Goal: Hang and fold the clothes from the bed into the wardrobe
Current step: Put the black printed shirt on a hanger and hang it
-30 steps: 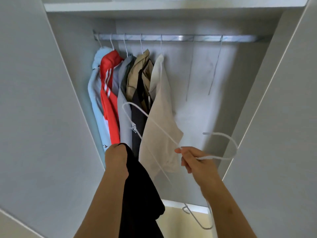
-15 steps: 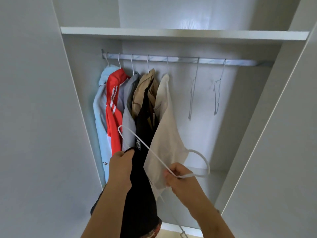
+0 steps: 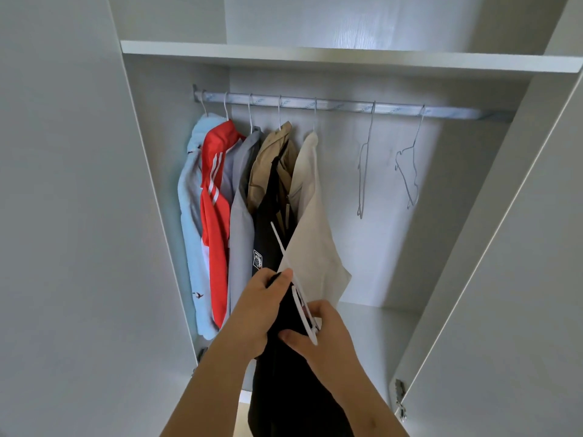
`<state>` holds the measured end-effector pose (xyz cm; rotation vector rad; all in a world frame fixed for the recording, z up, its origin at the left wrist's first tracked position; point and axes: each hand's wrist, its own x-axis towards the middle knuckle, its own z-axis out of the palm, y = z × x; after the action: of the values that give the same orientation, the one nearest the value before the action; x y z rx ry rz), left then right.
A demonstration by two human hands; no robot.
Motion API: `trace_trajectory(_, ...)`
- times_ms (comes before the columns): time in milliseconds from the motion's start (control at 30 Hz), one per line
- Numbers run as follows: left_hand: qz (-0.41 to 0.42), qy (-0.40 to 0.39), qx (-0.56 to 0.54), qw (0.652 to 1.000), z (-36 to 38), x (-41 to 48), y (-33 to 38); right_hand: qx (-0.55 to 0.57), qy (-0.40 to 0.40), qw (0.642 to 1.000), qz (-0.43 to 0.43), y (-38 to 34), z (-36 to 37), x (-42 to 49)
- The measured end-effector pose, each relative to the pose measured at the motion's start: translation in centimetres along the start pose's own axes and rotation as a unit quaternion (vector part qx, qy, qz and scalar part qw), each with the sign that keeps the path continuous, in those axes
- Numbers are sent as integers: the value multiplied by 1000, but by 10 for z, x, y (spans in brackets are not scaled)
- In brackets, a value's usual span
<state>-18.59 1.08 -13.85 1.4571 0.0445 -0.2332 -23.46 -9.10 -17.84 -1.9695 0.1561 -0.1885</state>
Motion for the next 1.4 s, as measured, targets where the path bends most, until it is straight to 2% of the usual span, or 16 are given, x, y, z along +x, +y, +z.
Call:
trace_trajectory(100, -4, -45, 12, 999, -3, -4, -1, -23, 10, 1000, 14, 4, 0, -3)
trace_trajectory(233, 7, -149, 136, 979, -14, -7, -5, -9, 125, 990, 60, 16, -11, -5)
trace_trajectory(300, 13, -115, 204, 972, -22, -4, -7, 31, 171, 982, 78, 21, -21, -3)
trace_trajectory(400, 16, -41, 274, 961, -27, 3, -13, 35, 188, 979, 74, 21, -29, -3)
trace_trajectory(467, -9, -70, 249, 966, -23, 4, -16, 64, 213, 972, 72, 20, -32, -4)
trace_trajectory(567, -78, -158, 175, 969, -20, 0, -16, 98, 248, 961, 75, 21, -39, -4)
trace_trajectory(667, -120, -243, 16, 962, -28, -5, -16, 101, 239, 963, 77, 20, -42, -3)
trace_trajectory(733, -127, -265, -62, 954, -30, -10, -15, 99, 222, 967, 71, 17, -43, -3)
trace_trajectory(800, -133, -220, -118, 959, -28, -11, -14, 109, 188, 974, 62, 13, -43, -3)
trace_trajectory(867, -114, -96, -134, 980, -24, -5, -13, 125, 131, 982, 59, 10, -41, -5)
trace_trajectory(967, -46, 137, -42, 989, -29, 11, -12, 144, 97, 984, 38, 8, -41, -10)
trace_trajectory(1033, 6, 225, -1, 974, -37, 19, -13, 134, 97, 986, 20, 8, -46, -12)
trace_trajectory(1133, 32, 287, -1, 957, -43, 27, -15, 113, 101, 988, 21, 5, -53, -14)
trace_trajectory(1300, -2, 382, -22, 924, -54, 43, -16, 86, 102, 990, 38, 7, -68, -20)
trace_trajectory(1400, 0, 402, -24, 915, -54, 46, -17, 80, 68, 993, 54, 6, -80, -25)
